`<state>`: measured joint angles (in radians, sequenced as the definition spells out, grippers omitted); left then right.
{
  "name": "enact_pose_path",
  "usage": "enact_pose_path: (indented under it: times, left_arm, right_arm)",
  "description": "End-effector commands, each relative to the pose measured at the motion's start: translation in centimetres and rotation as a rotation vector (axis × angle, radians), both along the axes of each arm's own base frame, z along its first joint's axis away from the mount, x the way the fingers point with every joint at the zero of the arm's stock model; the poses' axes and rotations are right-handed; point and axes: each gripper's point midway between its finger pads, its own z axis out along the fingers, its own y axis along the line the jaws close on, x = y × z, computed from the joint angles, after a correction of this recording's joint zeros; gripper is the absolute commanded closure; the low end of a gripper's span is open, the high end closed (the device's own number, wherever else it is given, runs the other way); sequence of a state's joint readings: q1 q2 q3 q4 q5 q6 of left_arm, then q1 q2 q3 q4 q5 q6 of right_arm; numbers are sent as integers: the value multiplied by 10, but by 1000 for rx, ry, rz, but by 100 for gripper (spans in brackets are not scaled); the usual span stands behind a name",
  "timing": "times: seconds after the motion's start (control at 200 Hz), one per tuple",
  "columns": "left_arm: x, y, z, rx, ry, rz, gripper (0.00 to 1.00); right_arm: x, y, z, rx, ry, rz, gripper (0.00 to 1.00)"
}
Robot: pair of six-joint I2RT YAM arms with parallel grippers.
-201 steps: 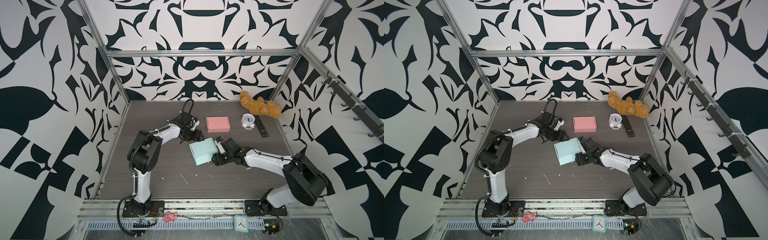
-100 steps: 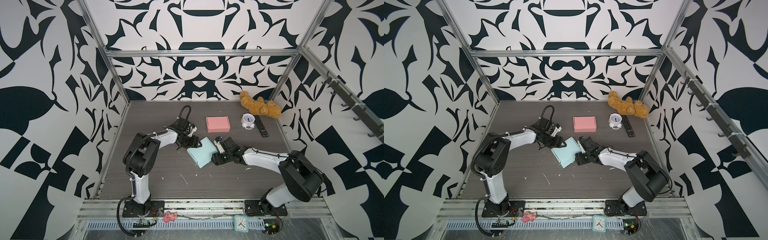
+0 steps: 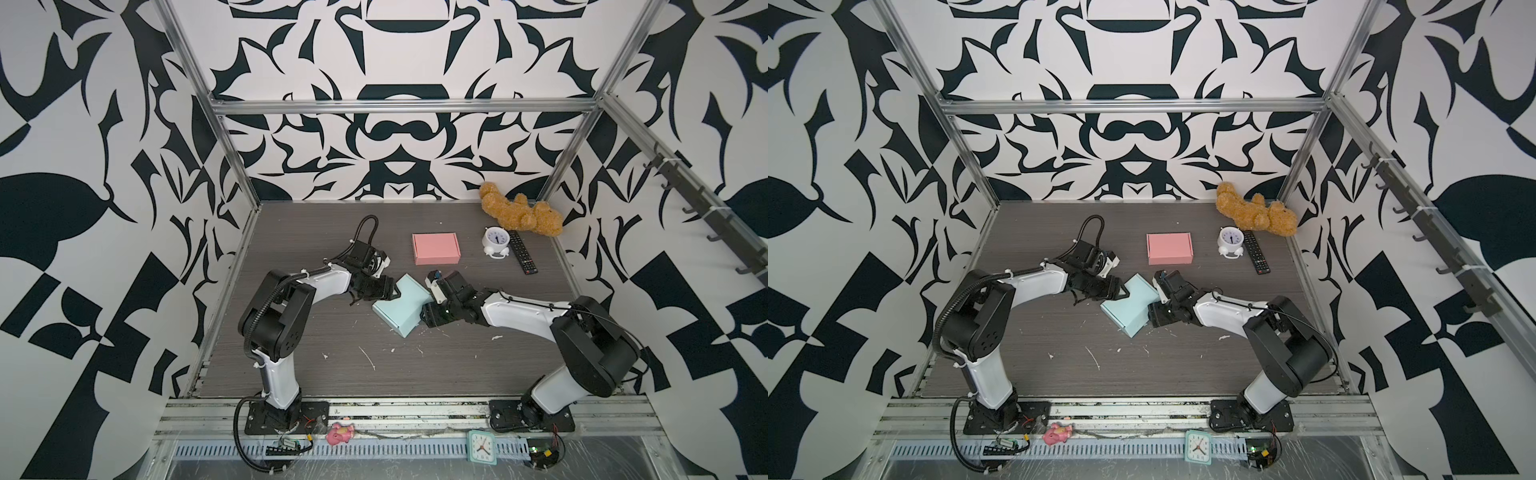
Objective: Assemble paper box
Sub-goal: Fold and tuck the lid into the gap.
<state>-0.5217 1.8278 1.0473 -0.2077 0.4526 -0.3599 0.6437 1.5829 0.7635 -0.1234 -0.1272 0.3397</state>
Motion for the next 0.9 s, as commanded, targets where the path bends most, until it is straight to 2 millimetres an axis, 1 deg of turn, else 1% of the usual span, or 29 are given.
enact_pose_path:
  times: [0.0, 0.185, 0.305, 0.46, 0.56, 0.63, 0.68, 0.735, 0.895]
  left_arm:
    - [-17, -6, 10, -47, 23, -20, 37]
    - [-26, 0, 14, -62, 28, 8, 38]
    - [-33, 7, 13, -60, 25, 35, 39]
    - [-43, 17, 5, -40, 31, 65, 38]
    - [-44, 28, -3, -18, 39, 102, 38]
    - [-46, 30, -1, -28, 33, 109, 37]
    - [-48, 30, 1, -34, 30, 107, 37]
    - [-49, 31, 5, -39, 21, 105, 36]
    - [-56, 37, 14, -39, 1, 111, 33]
  right_arm:
    - [8, 14, 7, 51, -21, 2, 29]
    - [4, 21, 11, 55, -28, 20, 30]
    - [-1, 23, 11, 49, -22, 31, 34]
    - [-6, 18, 12, 40, -24, 27, 36]
    - [-10, 12, 15, 30, -30, 22, 36]
    - [-13, 8, 18, 19, -35, 21, 38]
    - [-16, 7, 20, 17, -37, 24, 44]
    - [-19, 6, 22, 15, -37, 25, 53]
    - [-28, 7, 24, 2, -37, 47, 70]
